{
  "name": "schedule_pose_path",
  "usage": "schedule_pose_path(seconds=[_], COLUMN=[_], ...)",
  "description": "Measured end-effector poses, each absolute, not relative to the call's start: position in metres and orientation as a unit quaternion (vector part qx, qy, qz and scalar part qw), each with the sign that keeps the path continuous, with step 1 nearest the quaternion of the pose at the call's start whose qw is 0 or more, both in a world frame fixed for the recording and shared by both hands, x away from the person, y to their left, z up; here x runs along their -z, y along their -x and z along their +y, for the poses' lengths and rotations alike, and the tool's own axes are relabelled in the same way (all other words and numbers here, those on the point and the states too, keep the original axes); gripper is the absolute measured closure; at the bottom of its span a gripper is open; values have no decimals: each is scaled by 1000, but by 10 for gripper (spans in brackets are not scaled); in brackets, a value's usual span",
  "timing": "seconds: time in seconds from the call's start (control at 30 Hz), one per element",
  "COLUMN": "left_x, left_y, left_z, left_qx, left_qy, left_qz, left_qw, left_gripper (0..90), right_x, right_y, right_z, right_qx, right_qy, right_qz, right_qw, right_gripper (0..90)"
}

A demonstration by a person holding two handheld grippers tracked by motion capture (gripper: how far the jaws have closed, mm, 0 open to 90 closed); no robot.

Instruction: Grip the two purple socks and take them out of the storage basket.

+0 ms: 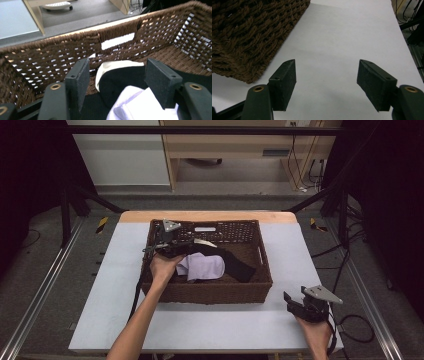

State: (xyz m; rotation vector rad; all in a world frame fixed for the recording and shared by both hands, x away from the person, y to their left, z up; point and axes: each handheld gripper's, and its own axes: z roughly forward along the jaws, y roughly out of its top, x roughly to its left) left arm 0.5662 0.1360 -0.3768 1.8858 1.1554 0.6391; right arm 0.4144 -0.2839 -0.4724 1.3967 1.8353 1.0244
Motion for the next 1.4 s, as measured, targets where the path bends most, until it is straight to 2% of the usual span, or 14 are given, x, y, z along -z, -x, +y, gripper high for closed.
schedule_pose_path(seconds=[0.27, 0.57, 0.9, 1.27, 1.4], left_x=[387, 397, 408, 416, 416], left_y=[-567, -572, -572, -578, -578], left_z=[129, 126, 114, 113, 114], left_qx=[-235, -207, -198, -149, -136], left_qy=[-775, -797, -833, -842, -844], left_qz=[450, 460, 429, 453, 454], left_qw=[376, 331, 286, 252, 250], left_gripper=[423, 442, 464, 655, 781], right_x=[473, 473, 474, 474, 473], right_y=[-415, -415, -415, -416, -415], right_z=[-283, -283, -283, -282, -283], right_qx=[-383, -385, -384, -384, -384], right_qy=[-527, -526, -525, -525, -525], right_qz=[695, 696, 698, 698, 698], right_qw=[304, 301, 300, 299, 299], right_gripper=[317, 319, 318, 318, 319])
